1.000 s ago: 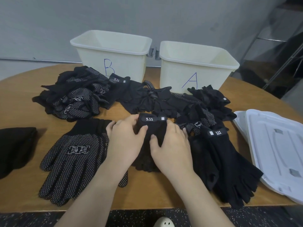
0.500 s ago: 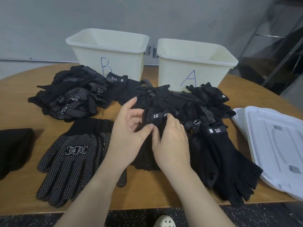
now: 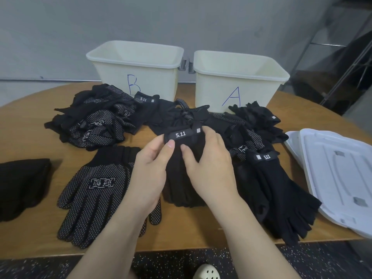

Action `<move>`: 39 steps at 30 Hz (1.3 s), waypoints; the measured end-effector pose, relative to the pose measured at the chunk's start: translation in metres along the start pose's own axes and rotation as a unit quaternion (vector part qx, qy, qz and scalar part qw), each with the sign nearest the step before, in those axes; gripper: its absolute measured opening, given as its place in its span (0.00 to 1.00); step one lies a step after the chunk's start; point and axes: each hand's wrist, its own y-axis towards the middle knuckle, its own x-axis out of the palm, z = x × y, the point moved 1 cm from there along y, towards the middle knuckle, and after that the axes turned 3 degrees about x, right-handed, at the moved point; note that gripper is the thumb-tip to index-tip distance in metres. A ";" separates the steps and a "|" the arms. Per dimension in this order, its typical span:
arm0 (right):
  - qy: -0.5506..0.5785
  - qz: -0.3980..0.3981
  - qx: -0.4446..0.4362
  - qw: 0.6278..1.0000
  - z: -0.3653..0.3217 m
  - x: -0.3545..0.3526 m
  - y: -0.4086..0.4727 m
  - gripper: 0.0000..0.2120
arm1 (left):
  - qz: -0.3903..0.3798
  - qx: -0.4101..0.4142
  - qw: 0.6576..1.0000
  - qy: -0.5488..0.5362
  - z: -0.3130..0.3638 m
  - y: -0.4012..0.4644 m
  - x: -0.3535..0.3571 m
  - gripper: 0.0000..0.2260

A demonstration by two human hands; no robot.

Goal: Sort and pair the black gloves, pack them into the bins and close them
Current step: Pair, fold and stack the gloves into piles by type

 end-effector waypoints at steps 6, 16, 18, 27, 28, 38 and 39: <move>0.024 0.153 -0.098 0.983 -0.028 -0.002 -0.019 0.29 | 0.019 0.073 0.996 -0.044 0.021 -0.017 -0.006 0.12; 0.079 0.161 -0.185 0.966 -0.053 0.011 -0.051 0.11 | 0.032 0.072 0.997 -0.027 0.053 -0.058 -0.028 0.24; 0.122 0.129 -0.184 0.967 -0.059 0.012 -0.054 0.12 | 0.023 0.076 0.997 -0.020 0.057 -0.066 -0.035 0.24; 0.243 -0.017 -0.207 0.948 -0.099 0.023 -0.065 0.10 | 0.045 0.109 0.993 0.019 0.067 -0.081 -0.080 0.18; 0.243 -0.028 -0.210 0.947 -0.102 0.026 -0.066 0.11 | 0.047 0.111 0.992 0.038 0.068 -0.082 -0.086 0.19; 0.306 -0.032 -0.152 0.939 -0.103 0.037 -0.057 0.06 | 0.108 0.181 0.965 0.155 0.071 -0.084 -0.105 0.16; 0.326 -0.036 -0.139 0.934 -0.102 0.034 -0.056 0.07 | 0.150 0.186 0.955 0.174 0.071 -0.084 -0.106 0.12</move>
